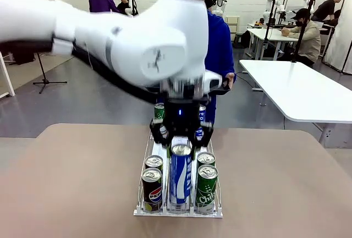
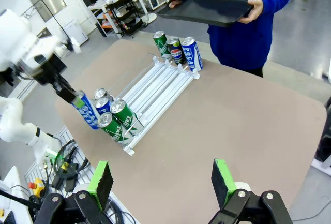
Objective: Retrieve and hand over the desired beverage to the person.
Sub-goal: Pick up a can of the same type that the person held from the Automatic Can Dispenser, then place the picked can on the Handle tray extended by the person.
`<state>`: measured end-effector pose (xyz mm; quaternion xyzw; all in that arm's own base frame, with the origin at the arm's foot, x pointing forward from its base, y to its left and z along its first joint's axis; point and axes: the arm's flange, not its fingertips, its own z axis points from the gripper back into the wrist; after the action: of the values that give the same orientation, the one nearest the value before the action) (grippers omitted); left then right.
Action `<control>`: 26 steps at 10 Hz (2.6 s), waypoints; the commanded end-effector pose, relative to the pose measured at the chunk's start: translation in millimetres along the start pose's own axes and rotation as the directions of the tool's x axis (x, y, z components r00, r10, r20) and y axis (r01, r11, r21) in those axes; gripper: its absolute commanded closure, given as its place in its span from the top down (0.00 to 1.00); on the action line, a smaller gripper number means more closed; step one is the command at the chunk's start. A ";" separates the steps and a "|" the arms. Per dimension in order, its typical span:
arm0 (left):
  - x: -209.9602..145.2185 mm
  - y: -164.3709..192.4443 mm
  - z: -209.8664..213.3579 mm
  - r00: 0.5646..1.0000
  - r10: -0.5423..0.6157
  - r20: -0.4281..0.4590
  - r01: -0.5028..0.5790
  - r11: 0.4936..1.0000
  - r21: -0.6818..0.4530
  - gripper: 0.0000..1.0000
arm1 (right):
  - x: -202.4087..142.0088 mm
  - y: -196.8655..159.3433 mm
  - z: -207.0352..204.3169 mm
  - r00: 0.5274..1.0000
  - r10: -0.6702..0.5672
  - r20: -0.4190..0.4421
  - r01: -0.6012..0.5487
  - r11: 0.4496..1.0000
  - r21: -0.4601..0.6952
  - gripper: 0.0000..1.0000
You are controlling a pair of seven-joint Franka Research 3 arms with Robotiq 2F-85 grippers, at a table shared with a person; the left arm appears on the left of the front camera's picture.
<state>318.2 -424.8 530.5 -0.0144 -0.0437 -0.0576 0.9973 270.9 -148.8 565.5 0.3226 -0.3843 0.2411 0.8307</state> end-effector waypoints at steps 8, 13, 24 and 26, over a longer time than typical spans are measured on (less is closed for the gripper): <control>29.5 -5.3 171.4 0.996 0.032 0.082 -0.037 0.998 0.055 0.00 | 3.5 -2.4 1.2 1.000 0.013 0.025 -0.013 1.000 0.023 1.00; 21.3 3.7 162.2 0.997 0.016 0.079 -0.019 0.999 0.040 0.00 | 3.5 -2.4 1.2 1.000 0.013 0.025 -0.013 1.000 0.023 1.00; 21.3 3.7 162.2 0.997 0.016 0.079 -0.019 0.999 0.040 0.00 | 3.5 -2.4 1.2 1.000 0.013 0.025 -0.013 1.000 0.023 1.00; 21.3 3.7 162.2 0.997 0.016 0.079 -0.019 0.999 0.040 0.00 | 3.5 -2.4 1.2 1.000 0.013 0.025 -0.013 1.000 0.023 1.00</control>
<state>331.4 -422.7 691.8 0.0037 -0.0772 -0.0507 0.9957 270.9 -149.7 565.1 0.3220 -0.3842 0.2400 0.8313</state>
